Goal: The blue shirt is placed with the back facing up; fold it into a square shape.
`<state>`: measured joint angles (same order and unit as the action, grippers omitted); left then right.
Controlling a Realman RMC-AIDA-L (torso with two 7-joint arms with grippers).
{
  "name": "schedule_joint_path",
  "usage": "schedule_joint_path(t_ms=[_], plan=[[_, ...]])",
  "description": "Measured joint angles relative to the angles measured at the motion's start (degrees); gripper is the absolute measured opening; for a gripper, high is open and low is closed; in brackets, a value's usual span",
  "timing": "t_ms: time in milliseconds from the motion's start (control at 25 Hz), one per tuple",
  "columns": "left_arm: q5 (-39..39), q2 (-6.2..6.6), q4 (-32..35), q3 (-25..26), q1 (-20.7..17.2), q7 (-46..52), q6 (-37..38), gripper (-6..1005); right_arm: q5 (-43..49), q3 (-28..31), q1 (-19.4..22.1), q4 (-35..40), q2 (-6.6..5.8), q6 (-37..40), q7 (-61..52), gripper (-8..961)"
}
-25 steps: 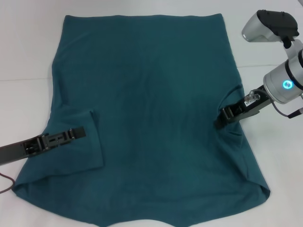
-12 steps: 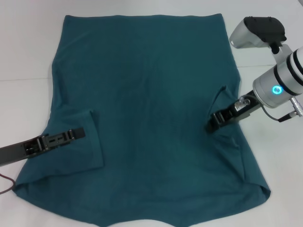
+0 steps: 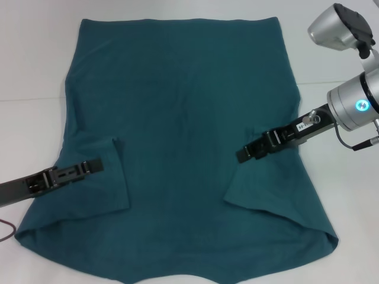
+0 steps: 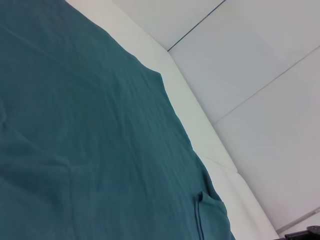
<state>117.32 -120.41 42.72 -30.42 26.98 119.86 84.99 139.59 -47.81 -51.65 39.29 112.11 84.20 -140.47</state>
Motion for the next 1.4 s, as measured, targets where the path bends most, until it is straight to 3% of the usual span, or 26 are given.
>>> schedule_joint_path(t_ms=[80, 320, 520, 720, 960, 1400], plan=[[0.3, 0.28, 0.1, 0.1, 0.0, 0.7, 0.0, 886, -2.8, 0.7, 0.9, 0.0, -0.30, 1.1, 2.2, 462], [1.1, 1.98, 1.6, 0.2, -1.4, 9.1, 1.6, 885, -8.4, 3.2, 3.8, 0.0, -0.98, 1.2, 5.0, 580], [2.4, 2.64, 3.3, 0.6, -2.7, 14.8, 3.1, 885, -9.4, 5.8, 4.8, 0.0, -1.23, 1.6, 5.2, 761], [10.3, 3.21, 6.6, 5.3, -3.9, 19.9, 4.2, 885, -9.5, 6.4, 5.5, 0.1, -1.55, 2.0, 4.1, 837], [13.1, 3.54, 6.7, 9.4, -4.6, 21.7, 3.7, 885, -9.6, 6.5, 6.4, 0.5, -1.83, 1.7, 3.7, 928], [16.0, 3.26, 6.1, 9.2, -4.7, 21.8, -0.3, 885, -9.6, 7.0, 6.9, 0.5, -2.15, 1.7, 3.7, 925]])
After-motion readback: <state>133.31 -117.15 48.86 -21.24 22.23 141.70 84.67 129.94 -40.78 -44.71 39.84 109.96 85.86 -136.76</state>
